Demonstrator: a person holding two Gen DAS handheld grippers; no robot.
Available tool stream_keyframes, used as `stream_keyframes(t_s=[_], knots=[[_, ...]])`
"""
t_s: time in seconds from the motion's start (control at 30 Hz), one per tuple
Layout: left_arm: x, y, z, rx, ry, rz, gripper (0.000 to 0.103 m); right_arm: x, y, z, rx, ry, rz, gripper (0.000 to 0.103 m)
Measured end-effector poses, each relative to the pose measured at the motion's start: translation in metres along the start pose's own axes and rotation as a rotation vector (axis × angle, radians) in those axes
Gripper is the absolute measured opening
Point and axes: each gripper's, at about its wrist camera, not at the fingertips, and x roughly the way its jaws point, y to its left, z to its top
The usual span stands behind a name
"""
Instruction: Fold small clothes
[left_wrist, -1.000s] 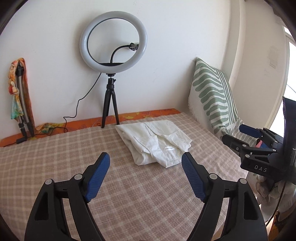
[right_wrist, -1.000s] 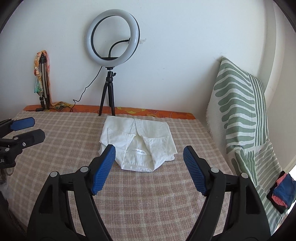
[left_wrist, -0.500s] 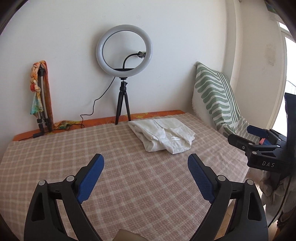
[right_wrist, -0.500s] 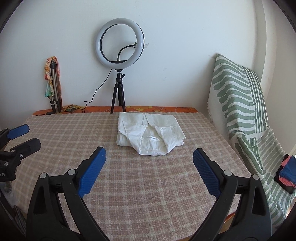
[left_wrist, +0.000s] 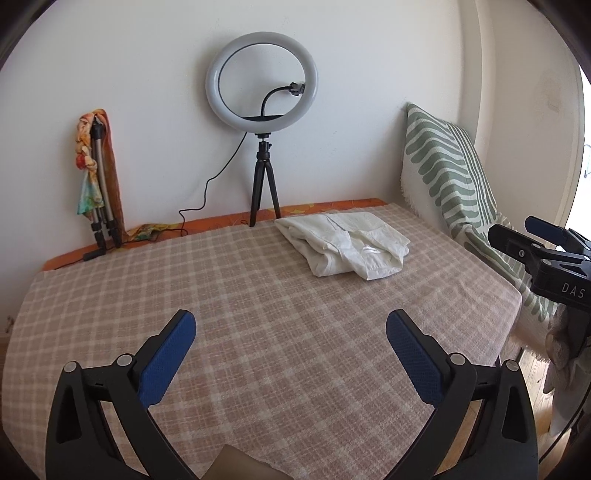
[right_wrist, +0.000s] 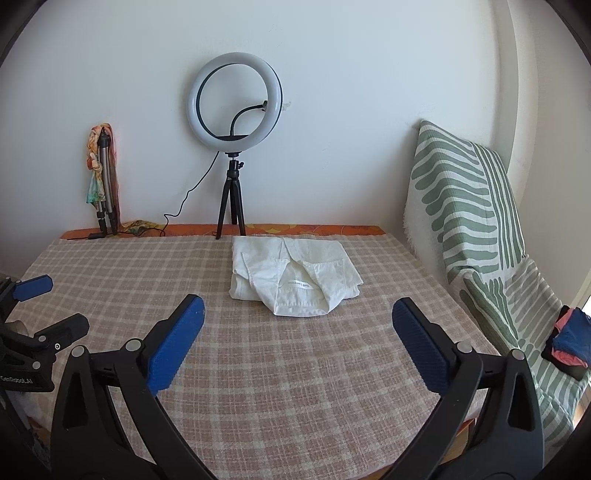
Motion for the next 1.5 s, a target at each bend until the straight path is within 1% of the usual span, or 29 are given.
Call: stream_keyframes(t_s=[0.17, 0.4, 0.6, 1.5], knots=[[-0.004, 0.007, -0.002, -0.024, 0.001, 0.003, 0.103, 0.000, 0.002, 0.000, 0.009, -0.001, 0.007, 0.103], [-0.005, 0.009, -0.003, -0.029, -0.008, 0.006, 0.103, 0.000, 0.009, -0.002, 0.000, -0.007, 0.005, 0.103], [-0.010, 0.013, -0.004, -0.042, -0.034, 0.005, 0.103, -0.002, 0.010, -0.003, 0.000, -0.007, 0.003, 0.103], [-0.010, 0.008, -0.006, -0.025, -0.034, 0.001, 0.103, 0.005, 0.011, -0.001, 0.006, -0.007, 0.023, 0.103]])
